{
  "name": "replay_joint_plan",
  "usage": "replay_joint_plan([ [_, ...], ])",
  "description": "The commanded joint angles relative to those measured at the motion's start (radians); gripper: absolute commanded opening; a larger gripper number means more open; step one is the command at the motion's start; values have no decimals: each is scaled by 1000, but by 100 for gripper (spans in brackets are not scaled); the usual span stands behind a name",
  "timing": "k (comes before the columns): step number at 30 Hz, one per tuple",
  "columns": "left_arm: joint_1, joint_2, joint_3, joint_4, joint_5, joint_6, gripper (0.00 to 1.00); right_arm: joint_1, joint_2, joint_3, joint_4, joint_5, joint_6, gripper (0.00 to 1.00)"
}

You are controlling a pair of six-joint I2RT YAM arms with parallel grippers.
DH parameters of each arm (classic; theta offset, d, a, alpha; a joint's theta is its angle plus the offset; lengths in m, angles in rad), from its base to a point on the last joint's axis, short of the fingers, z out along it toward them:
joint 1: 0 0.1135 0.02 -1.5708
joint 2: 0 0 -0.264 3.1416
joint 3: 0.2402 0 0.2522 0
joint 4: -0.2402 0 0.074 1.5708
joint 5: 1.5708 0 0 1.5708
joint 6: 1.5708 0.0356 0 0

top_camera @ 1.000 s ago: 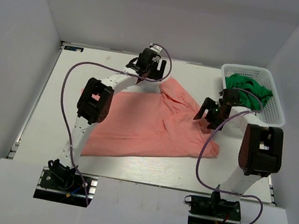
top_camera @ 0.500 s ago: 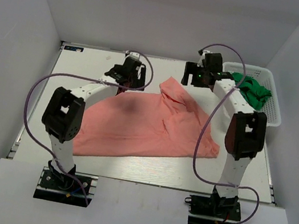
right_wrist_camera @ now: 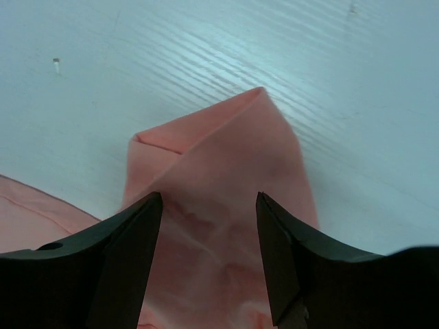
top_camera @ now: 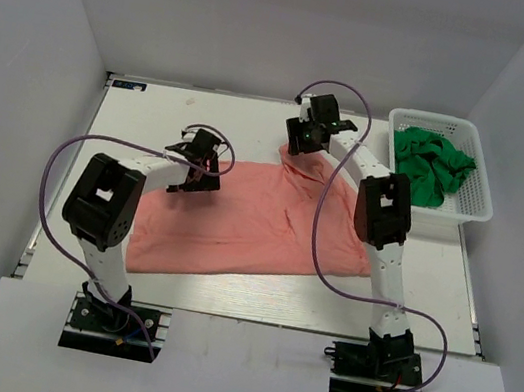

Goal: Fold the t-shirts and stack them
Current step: Grap the side of the flattened tshirt furthest away from the robot with both arms

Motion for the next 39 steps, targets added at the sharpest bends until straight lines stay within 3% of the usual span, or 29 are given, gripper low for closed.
replay_joint_plan([
  [1, 16, -52, -33, 0, 0, -29, 100, 19, -5, 38, 28, -29, -50, 63],
  [6, 36, -52, -55, 10, 34, -29, 100, 27, -20, -22, 49, -31, -42, 66],
  [13, 55, -52, -64, 19, 43, -29, 100, 27, -6, -32, 52, 31, -5, 61],
  [16, 64, -61, -73, 19, 43, -29, 100, 24, -6, -32, 71, 47, 19, 38],
  [17, 64, -61, -73, 19, 43, -29, 100, 21, -12, -33, 77, 49, 27, 27],
  [19, 64, -61, -73, 19, 43, -29, 100, 19, -18, -36, 97, 49, 38, 20],
  [21, 64, -61, -73, 19, 32, -29, 100, 19, -41, -51, 130, 84, 59, 0],
  [31, 64, -70, -92, 19, 23, -29, 100, -11, -87, -51, 166, 239, 141, 0],
  [39, 64, -61, -92, 19, 23, -29, 100, -65, -81, -36, 199, 119, 170, 6],
])
